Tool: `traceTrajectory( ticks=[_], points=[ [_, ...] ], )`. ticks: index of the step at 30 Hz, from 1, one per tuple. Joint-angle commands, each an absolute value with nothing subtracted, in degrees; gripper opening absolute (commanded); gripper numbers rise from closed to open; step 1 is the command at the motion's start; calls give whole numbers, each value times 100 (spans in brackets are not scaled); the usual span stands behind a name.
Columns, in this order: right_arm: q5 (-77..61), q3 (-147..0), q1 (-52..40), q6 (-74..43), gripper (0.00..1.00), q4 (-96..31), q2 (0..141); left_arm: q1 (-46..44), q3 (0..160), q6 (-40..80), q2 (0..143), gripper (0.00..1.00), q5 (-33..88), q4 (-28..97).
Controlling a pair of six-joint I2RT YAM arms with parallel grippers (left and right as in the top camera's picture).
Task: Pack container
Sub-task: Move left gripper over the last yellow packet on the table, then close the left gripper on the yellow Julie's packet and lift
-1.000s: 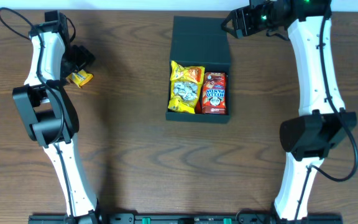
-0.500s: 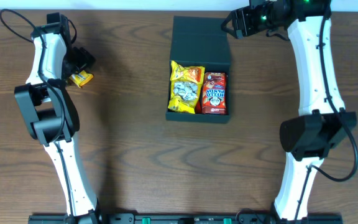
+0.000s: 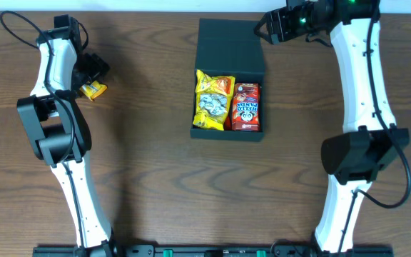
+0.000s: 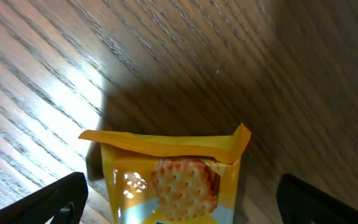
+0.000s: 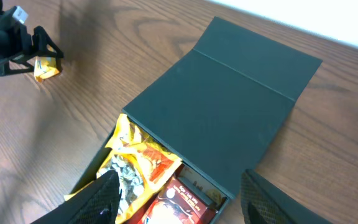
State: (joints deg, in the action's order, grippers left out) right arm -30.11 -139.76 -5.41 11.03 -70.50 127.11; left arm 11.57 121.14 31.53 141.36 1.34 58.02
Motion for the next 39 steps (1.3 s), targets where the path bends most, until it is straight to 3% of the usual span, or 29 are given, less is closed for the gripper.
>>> traceTrajectory(
  ticks=[1, 6, 12, 17, 27, 39],
  points=[
    [-3020, -14025, -489, 1188, 62, -7037, 12678, 1164, 12084, 3175, 14350, 99, 292, 5784],
    [-3022, -14025, -491, 1188, 62, -6989, 12678, 1164, 12084, 3173, 14350, 100, 355, 5730],
    [-3022, -14025, -491, 1188, 62, -6991, 12678, 1162, 12084, 3170, 14350, 75, 414, 5741],
    [-3020, -14025, -489, 1190, 62, -6989, 12678, 1160, 12086, 3148, 14350, 67, 462, 5806],
    [-2740, -14025, -421, 1188, 63, -6893, 12678, 1138, 12357, 2969, 14346, 62, 755, 6049],
    [-2742, -14027, 134, 1186, 63, -6831, 12678, 596, 13941, 2182, 14346, 58, 528, 6781]
  ],
)
